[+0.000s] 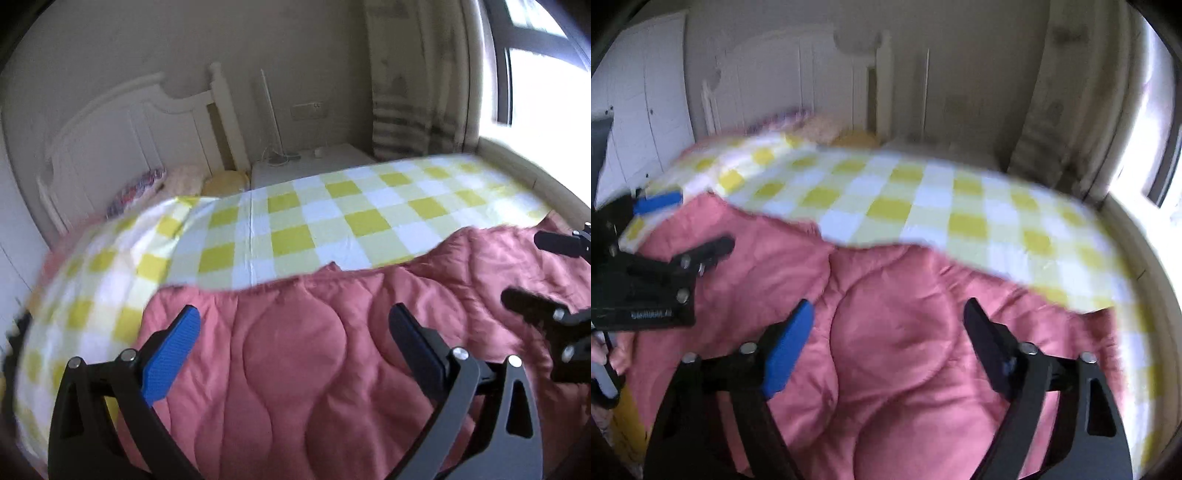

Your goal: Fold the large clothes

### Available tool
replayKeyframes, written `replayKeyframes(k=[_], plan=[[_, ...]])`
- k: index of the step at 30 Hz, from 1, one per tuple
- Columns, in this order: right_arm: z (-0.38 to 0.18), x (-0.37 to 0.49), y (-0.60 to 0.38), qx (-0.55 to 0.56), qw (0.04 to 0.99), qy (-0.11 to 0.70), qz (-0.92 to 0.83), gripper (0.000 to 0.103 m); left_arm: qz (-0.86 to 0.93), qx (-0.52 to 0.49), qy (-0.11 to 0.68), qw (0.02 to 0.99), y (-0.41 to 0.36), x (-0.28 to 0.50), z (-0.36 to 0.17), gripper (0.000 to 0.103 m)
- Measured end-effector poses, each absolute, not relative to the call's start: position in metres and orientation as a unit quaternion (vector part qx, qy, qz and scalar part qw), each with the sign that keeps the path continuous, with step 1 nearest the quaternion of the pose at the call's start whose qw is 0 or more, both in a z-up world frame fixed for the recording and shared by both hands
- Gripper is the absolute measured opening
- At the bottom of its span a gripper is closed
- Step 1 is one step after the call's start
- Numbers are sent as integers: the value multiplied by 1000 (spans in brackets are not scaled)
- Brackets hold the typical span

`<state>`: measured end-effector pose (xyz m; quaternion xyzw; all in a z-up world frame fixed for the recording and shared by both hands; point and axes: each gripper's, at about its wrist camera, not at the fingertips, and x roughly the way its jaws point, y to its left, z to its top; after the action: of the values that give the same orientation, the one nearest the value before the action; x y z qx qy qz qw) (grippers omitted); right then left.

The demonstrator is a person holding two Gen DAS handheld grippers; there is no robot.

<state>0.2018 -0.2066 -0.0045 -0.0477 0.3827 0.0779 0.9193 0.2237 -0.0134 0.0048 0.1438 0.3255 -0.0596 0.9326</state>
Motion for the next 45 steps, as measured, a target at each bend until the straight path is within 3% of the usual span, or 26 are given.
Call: replayKeyframes(k=[3,6,13,15,19,26,30,31,33,39,45], plan=[[-38,224,-199,-58,904,416,83,75,-29,169,381,908,-12,260,-36,101],[-35,231,-195,-60,897,430,84,74,-52,89,413,905,15,272,-49,101],[-11,222,-186,-55,919,382,79,73,-44,69,414,907,29,265,-51,101],[-35,238,-177,-78,897,429,75,77,-42,71,414,907,27,264,-52,101],[-34,246,-184,-57,889,446,87,79,-38,63,417,906,31,268,-54,101],[9,200,-243,-16,923,382,38,87,-38,63,418,906,31,268,-54,101],[-21,209,-306,-10,898,435,-69,87,-39,63,418,906,31,268,-55,101],[-36,213,-319,10,894,444,-59,92,-40,62,418,905,32,268,-55,101],[-48,213,-338,73,895,439,-31,92,-41,63,419,905,31,268,-55,101],[-39,197,-325,27,914,400,-66,92,-41,64,418,905,32,268,-55,101],[-16,170,-338,62,920,380,-71,92,-43,58,407,910,32,261,-48,101]])
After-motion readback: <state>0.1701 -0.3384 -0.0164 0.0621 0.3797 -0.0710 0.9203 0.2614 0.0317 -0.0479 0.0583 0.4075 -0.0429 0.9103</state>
